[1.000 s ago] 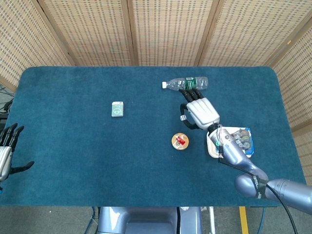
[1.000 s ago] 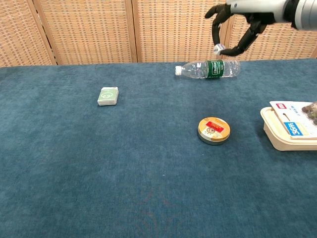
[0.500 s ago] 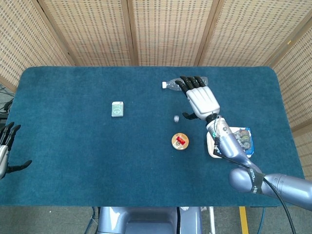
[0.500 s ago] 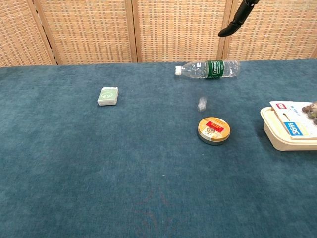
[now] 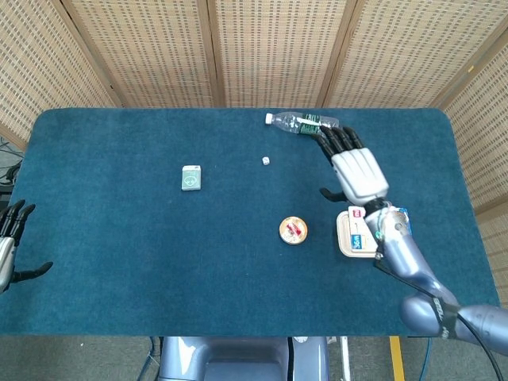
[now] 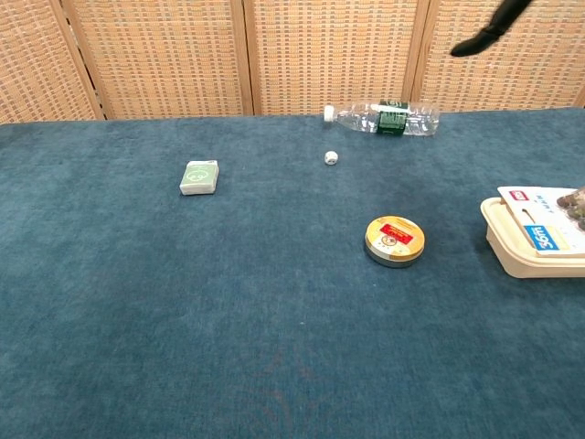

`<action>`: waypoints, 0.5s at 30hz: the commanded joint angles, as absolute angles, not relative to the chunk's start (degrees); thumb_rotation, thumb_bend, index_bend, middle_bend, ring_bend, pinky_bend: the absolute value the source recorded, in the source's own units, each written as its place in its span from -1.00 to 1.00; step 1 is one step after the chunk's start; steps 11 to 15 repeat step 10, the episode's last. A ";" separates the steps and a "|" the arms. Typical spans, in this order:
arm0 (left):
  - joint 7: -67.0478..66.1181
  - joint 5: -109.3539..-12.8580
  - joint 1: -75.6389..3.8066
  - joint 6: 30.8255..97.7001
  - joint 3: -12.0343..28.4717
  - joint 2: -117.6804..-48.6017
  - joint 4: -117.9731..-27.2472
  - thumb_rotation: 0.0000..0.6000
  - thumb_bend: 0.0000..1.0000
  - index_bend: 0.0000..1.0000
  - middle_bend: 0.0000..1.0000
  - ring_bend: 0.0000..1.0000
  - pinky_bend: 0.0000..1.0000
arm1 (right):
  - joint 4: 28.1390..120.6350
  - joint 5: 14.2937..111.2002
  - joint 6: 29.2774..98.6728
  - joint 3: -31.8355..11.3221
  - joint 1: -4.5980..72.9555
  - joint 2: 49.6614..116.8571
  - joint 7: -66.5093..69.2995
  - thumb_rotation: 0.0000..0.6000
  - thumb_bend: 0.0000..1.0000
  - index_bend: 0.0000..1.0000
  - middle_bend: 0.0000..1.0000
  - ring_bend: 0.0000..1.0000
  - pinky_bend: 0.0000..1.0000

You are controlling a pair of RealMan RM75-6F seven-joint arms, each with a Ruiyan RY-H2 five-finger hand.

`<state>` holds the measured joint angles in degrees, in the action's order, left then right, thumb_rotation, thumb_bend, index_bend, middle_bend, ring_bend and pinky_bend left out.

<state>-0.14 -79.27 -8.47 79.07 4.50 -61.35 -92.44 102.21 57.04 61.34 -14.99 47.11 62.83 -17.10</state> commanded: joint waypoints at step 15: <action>-1.25 -80.89 -7.64 80.72 3.62 -61.87 -92.76 1.00 -1.00 -1.00 -1.00 -1.00 -1.00 | 88.26 78.33 80.42 1.06 24.03 67.81 0.93 1.00 -1.00 -1.00 -1.00 -1.00 -1.00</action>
